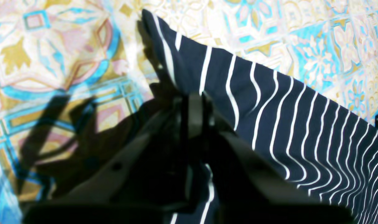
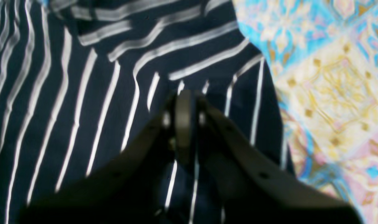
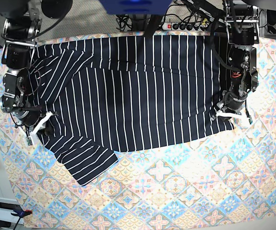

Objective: Fold the T-shirt properly

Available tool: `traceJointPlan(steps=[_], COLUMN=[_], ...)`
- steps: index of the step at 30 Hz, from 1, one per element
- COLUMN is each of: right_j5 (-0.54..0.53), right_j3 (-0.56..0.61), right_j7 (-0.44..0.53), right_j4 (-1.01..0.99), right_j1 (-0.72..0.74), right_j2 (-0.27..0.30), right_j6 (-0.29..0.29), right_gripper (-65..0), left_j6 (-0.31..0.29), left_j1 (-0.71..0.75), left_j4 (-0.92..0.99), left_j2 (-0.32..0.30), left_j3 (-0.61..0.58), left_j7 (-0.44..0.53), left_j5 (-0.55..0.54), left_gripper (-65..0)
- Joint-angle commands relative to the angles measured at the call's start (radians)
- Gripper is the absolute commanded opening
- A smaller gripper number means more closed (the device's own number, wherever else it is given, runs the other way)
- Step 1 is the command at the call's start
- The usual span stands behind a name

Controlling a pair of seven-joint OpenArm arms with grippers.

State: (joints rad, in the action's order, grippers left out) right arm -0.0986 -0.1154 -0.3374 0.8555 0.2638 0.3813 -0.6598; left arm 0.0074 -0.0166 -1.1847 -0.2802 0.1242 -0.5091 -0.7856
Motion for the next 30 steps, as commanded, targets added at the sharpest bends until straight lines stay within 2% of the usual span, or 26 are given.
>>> traceJointPlan(steps=[1,3,6,13,16,20,30], right_j5=[0.021,0.075,0.083,0.086,0.087,0.090,0.092], right_j3=[-0.007,-0.007,-0.005,0.000,0.000,0.000,0.001], right_j7=[0.022,0.041,0.096,0.126,0.134,0.202,0.306], right_j4=[-0.023,-0.109,-0.212,-0.305,-0.356,-0.431,-0.586], right_j1=[0.062,0.119,0.167,0.251,0.286,0.315,0.317], right_j2=[0.018,0.017,0.017,0.020,0.020,0.021,0.031], right_j6=[0.022,0.036,0.036,0.036,0.036,0.036,0.036], right_gripper=[-53.8,-46.0,-37.2,-24.7,-21.6,-18.1,-17.5], left_j6=[-0.007,-0.007,-0.007,-0.008,-0.008,-0.008,-0.008], left_j1=[-0.016,-0.016,-0.016,-0.012,-0.009,-0.009,-0.007], left_j4=[-0.017,-0.017,-0.017,-0.017,-0.017,-0.017,-0.019], left_j2=[-0.011,-0.011,-0.012,-0.015,-0.015,-0.011,-0.011], left_j3=[0.002,0.002,0.002,0.004,0.004,0.005,0.005], left_j7=[0.011,0.011,0.011,0.014,0.014,0.014,0.016], left_j5=[-0.004,-0.004,-0.004,-0.004,-0.004,-0.005,-0.005], left_gripper=[-65.0,-65.0,-65.0,-65.0,-65.0,-65.0,-65.0])
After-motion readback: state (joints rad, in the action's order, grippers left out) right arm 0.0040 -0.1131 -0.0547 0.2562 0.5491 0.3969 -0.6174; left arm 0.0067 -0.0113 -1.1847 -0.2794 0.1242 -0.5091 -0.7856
